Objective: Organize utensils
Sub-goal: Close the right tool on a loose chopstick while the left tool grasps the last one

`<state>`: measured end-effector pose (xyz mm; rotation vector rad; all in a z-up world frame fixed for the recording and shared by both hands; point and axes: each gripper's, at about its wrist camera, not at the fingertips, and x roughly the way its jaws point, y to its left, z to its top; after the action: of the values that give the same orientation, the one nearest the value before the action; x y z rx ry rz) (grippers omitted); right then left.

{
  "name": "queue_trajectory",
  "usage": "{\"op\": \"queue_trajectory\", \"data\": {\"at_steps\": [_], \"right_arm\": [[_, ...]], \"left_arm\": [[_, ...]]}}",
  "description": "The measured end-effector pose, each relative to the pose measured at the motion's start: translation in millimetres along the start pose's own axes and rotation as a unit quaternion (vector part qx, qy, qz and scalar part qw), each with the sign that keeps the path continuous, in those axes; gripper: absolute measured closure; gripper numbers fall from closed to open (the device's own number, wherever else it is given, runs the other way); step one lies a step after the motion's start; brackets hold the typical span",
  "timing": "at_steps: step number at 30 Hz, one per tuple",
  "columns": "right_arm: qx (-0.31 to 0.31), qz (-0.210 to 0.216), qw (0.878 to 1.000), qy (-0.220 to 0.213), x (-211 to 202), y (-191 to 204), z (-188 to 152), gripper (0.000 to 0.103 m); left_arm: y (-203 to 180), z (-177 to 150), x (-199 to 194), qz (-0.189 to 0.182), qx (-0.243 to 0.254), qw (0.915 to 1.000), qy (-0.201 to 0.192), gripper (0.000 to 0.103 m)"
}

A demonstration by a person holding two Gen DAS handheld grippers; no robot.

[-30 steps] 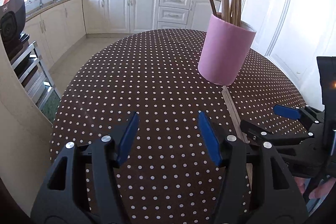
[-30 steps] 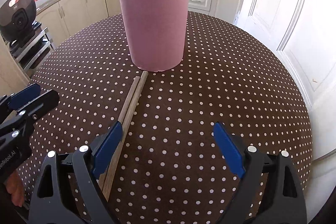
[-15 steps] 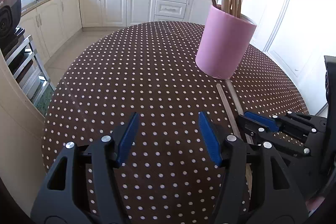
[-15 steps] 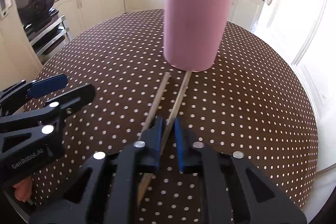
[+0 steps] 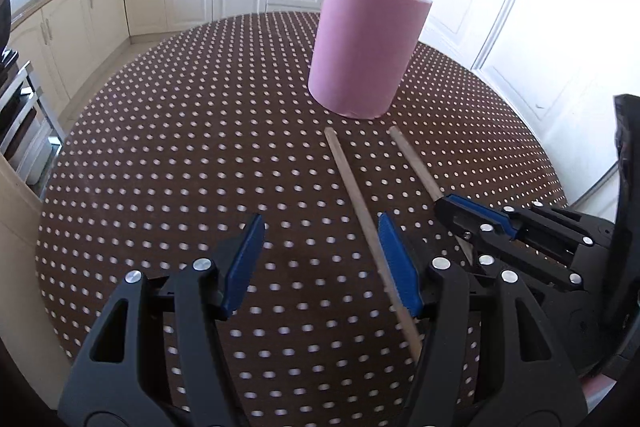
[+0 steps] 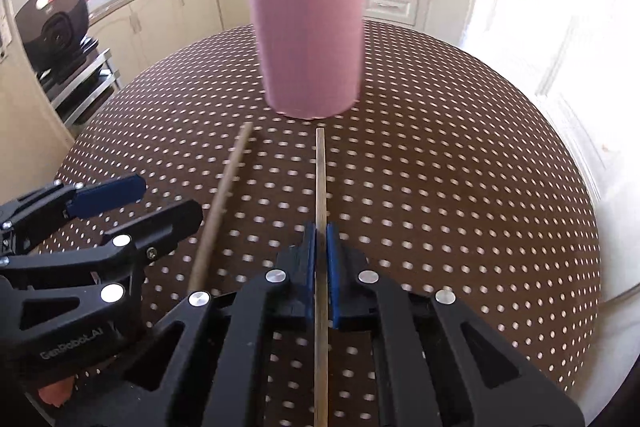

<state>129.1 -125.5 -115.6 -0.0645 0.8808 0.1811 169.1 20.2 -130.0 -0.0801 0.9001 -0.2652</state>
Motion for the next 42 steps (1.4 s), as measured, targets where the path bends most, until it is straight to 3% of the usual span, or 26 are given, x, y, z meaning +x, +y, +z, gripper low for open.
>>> {"op": "queue_trajectory", "data": {"at_steps": [10, 11, 13, 17, 22, 25, 26, 31, 42], "right_arm": [[0.044, 0.002, 0.999, -0.006, -6.7, -31.6, -3.3, 0.098], [0.047, 0.004, 0.999, -0.007, -6.4, -33.3, -3.7, 0.098], [0.055, 0.006, 0.998, -0.008, -7.4, -39.2, -4.5, 0.098], [0.064, 0.006, 0.998, -0.011, -8.8, -49.3, -5.6, 0.097], [0.055, 0.014, 0.998, -0.010, -7.7, -51.2, -3.0, 0.089], [0.037, 0.000, 0.999, -0.013, -5.7, -43.5, -1.9, 0.090], [0.037, -0.003, 0.999, -0.014, -5.7, -43.6, -1.9, 0.098], [0.053, 0.001, 0.998, -0.021, -3.7, -40.7, 1.5, 0.098], [0.074, 0.043, 0.993, -0.078, -31.4, -51.3, 9.5, 0.098]], "left_arm": [[-32.0, 11.6, 16.6, 0.022, -0.025, 0.9991, 0.024, 0.045], [-34.9, 15.7, 20.0, 0.024, -0.030, 0.9989, 0.026, 0.048], [-40.5, 18.5, 24.4, 0.044, -0.037, 0.9979, 0.028, 0.069], [-48.6, 23.8, 35.3, 0.062, -0.072, 0.9953, 0.019, 0.080], [-37.3, 25.5, 35.6, 0.035, -0.070, 0.9966, 0.025, 0.093], [-30.6, 28.1, 34.3, 0.011, -0.068, 0.9971, 0.032, 0.095], [-28.3, 28.5, 33.1, 0.007, -0.066, 0.9973, 0.032, 0.095], [-20.4, 27.7, 26.6, -0.012, -0.065, 0.9973, 0.031, 0.097], [-26.9, 27.2, -7.5, -0.014, -0.023, 0.9992, -0.029, 0.097]]}}
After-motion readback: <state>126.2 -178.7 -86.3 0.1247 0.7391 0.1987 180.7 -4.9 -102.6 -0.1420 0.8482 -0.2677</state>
